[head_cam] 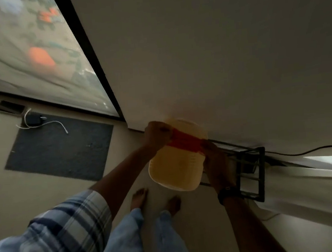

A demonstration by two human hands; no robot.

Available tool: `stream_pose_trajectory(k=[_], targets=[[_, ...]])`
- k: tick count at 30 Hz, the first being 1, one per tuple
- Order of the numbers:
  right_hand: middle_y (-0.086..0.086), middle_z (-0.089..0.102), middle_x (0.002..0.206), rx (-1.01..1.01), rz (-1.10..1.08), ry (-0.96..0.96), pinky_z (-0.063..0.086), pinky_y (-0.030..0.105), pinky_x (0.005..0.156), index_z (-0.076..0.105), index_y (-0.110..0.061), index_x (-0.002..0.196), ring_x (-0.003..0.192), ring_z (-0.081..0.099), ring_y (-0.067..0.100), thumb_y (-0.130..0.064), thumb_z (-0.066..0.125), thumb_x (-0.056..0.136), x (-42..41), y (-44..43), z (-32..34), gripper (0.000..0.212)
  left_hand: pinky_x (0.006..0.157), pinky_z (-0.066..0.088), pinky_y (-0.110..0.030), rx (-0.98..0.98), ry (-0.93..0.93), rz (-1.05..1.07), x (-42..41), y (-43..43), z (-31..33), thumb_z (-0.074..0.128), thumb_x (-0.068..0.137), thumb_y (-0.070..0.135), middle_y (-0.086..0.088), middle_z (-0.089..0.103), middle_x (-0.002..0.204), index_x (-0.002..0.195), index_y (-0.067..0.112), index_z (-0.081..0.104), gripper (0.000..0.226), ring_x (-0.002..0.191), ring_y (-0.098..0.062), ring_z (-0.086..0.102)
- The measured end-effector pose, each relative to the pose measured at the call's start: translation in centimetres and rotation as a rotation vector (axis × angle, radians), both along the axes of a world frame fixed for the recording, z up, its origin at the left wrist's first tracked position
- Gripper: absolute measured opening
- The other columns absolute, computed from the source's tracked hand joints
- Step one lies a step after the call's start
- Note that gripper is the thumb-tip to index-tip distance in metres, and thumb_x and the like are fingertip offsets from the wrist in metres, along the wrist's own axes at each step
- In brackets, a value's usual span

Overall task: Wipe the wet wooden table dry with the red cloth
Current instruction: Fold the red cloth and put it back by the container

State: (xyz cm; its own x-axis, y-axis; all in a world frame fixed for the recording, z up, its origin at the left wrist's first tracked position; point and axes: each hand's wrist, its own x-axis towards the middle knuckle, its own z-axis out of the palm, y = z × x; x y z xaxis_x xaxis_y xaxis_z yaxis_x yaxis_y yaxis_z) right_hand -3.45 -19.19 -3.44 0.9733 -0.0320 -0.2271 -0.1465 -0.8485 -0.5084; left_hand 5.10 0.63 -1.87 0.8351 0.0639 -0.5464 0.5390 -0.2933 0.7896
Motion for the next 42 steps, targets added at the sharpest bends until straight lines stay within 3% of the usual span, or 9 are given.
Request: stream_pose_trajectory(k=[6, 12, 16, 19, 23, 26, 34, 39, 42], targets=[[0.019, 0.066, 0.121, -0.219, 0.310, 0.130, 0.056, 0.054, 0.086, 0.068, -0.002, 0.117, 0.107, 0.064, 0.042, -0.006, 0.071, 0.083, -3.5, -0.3, -7.3, 0.034, 0.069, 0.048, -0.026, 0.340, 0.125, -0.497, -3.8, -0.5, -7.1, 0.061, 0.085, 0.015, -0.006, 0.061, 0.083, 0.079, 0.005, 0.067, 0.014, 0.087, -0.026, 0.062], [-0.003, 0.073, 0.112, -0.402, 0.641, 0.401, 0.051, 0.054, 0.091, 0.074, -0.023, 0.109, 0.109, 0.067, 0.032, -0.052, 0.013, 0.103, -7.2, -0.8, -10.8, 0.067, 0.061, 0.042, -0.021, 0.383, 0.177, -0.702, -8.1, -1.2, -10.7, 0.056, 0.091, 0.018, -0.015, 0.066, 0.096, 0.099, -0.002, 0.063, 0.023, 0.086, -0.027, 0.065], [0.006, 0.071, 0.117, -0.393, 0.562, 0.405, 0.049, 0.056, 0.094, 0.071, -0.013, 0.116, 0.114, 0.065, 0.033, -0.042, 0.036, 0.091, -5.1, -0.1, -10.9, 0.052, 0.058, 0.039, -0.012, 0.405, 0.055, -0.719, -8.7, -1.6, -12.1, 0.060, 0.091, 0.014, -0.022, 0.064, 0.103, 0.101, -0.004, 0.063, 0.022, 0.090, -0.033, 0.063], [0.013, 0.034, 0.156, -0.364, 0.562, 0.441, 0.018, 0.054, 0.118, 0.030, -0.012, 0.153, 0.147, 0.026, 0.033, -0.035, 0.046, 0.097, -2.8, 0.2, -12.4, 0.062, 0.105, 0.039, -0.040, 0.529, -0.032, -0.846, -7.8, -2.4, -14.5, 0.062, 0.089, 0.023, -0.020, 0.037, 0.145, 0.139, 0.005, 0.041, 0.057, 0.133, -0.038, 0.037], [0.016, 0.000, 0.164, -0.446, 0.547, 0.494, -0.001, 0.050, 0.121, -0.003, -0.017, 0.157, 0.152, 0.000, 0.033, -0.048, 0.052, 0.096, -0.5, 0.6, -16.4, 0.088, 0.113, 0.025, -0.056, 0.761, -0.259, -1.069, -6.1, -3.7, -18.6, 0.048, 0.093, 0.025, -0.021, 0.029, 0.152, 0.146, 0.005, 0.032, 0.059, 0.141, -0.041, 0.025], [0.024, -0.005, 0.162, -0.531, 0.566, 0.480, -0.005, 0.048, 0.120, -0.010, -0.011, 0.155, 0.151, -0.002, 0.038, -0.051, 0.056, 0.093, 0.5, 0.9, -18.5, 0.099, 0.089, 0.049, -0.059, 0.932, -0.260, -1.158, -5.7, -4.0, -21.7, 0.058, 0.081, 0.027, -0.026, 0.062, 0.120, 0.118, -0.002, 0.064, 0.048, 0.115, -0.044, 0.057], [0.025, -0.012, 0.161, -0.641, 0.486, 0.550, -0.009, 0.049, 0.119, -0.017, 0.001, 0.151, 0.149, -0.003, 0.042, -0.042, 0.034, 0.105, -0.6, 0.5, -22.3, 0.081, 0.112, 0.023, -0.056, 0.905, -0.269, -1.136, -7.3, -2.6, -26.7, 0.054, 0.075, 0.040, -0.027, 0.050, 0.136, 0.134, -0.001, 0.037, 0.074, 0.124, -0.044, 0.049], [0.027, -0.002, 0.161, -0.625, 0.450, 0.516, -0.002, 0.051, 0.120, -0.007, 0.006, 0.152, 0.149, 0.004, 0.041, -0.031, 0.030, 0.107, -0.4, 1.0, -20.3, 0.069, 0.116, -0.009, -0.047, 0.965, -0.097, -1.207, -6.8, -3.0, -23.9, 0.060, 0.086, 0.048, -0.017, -0.013, 0.158, 0.150, 0.010, -0.011, 0.104, 0.146, -0.036, -0.007], [0.024, 0.006, 0.162, -0.480, 0.458, 0.460, 0.002, 0.046, 0.122, 0.002, 0.004, 0.154, 0.150, 0.007, 0.037, -0.034, 0.049, 0.100, -1.4, 0.4, -16.8, 0.080, 0.117, -0.002, -0.047, 0.878, -0.034, -1.205, -7.6, -3.1, -21.0, 0.060, 0.081, 0.059, -0.013, -0.006, 0.160, 0.152, 0.015, -0.006, 0.106, 0.147, -0.030, 0.000]])
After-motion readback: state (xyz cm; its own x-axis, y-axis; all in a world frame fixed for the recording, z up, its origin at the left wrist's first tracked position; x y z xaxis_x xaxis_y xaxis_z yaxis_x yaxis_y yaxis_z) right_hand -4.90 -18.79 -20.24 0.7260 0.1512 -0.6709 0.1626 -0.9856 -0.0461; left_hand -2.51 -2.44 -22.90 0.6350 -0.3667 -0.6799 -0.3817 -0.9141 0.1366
